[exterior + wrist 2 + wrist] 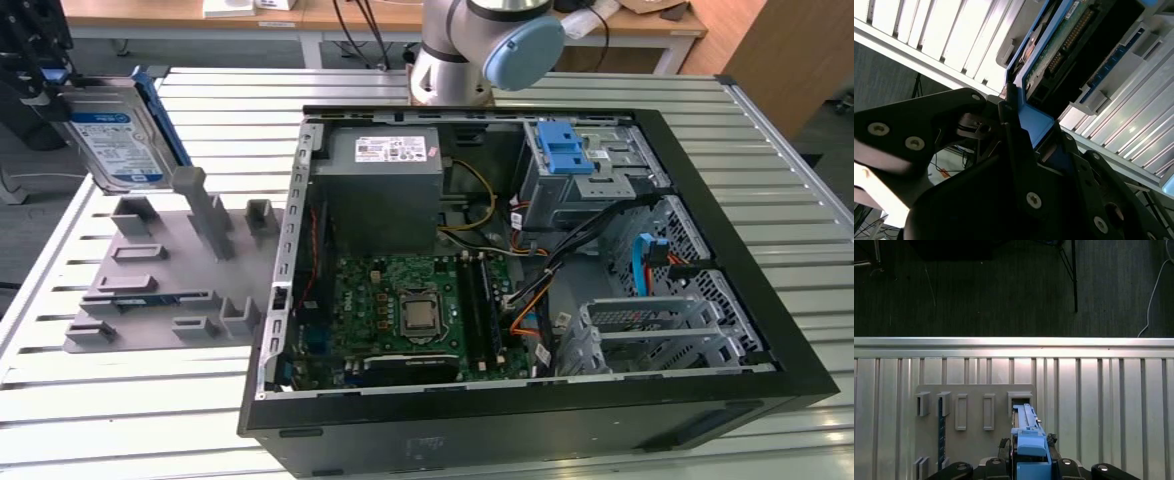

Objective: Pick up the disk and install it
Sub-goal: 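Pick up the disk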

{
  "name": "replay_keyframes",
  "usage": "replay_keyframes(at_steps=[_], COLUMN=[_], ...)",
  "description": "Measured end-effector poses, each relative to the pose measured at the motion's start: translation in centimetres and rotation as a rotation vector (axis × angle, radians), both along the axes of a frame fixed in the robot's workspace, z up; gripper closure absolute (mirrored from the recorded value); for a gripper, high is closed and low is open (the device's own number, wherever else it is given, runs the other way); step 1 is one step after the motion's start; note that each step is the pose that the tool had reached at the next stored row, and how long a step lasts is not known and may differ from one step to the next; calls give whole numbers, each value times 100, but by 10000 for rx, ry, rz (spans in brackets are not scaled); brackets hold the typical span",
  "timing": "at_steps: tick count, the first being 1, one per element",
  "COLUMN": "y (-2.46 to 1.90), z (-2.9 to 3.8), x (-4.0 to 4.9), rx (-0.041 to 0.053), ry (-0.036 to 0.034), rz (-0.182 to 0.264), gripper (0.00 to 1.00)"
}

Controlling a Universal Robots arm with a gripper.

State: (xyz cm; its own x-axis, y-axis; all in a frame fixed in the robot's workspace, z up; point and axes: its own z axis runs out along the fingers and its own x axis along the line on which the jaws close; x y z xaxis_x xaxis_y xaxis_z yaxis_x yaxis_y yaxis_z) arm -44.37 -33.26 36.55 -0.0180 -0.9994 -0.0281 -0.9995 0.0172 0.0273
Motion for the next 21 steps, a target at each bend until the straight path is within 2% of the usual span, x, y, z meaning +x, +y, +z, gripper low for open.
replay_keyframes(at_steps=[21], y=[1], z=[147], x=[0], rx=[0], ry=[-1], rz=[0], gripper=[64])
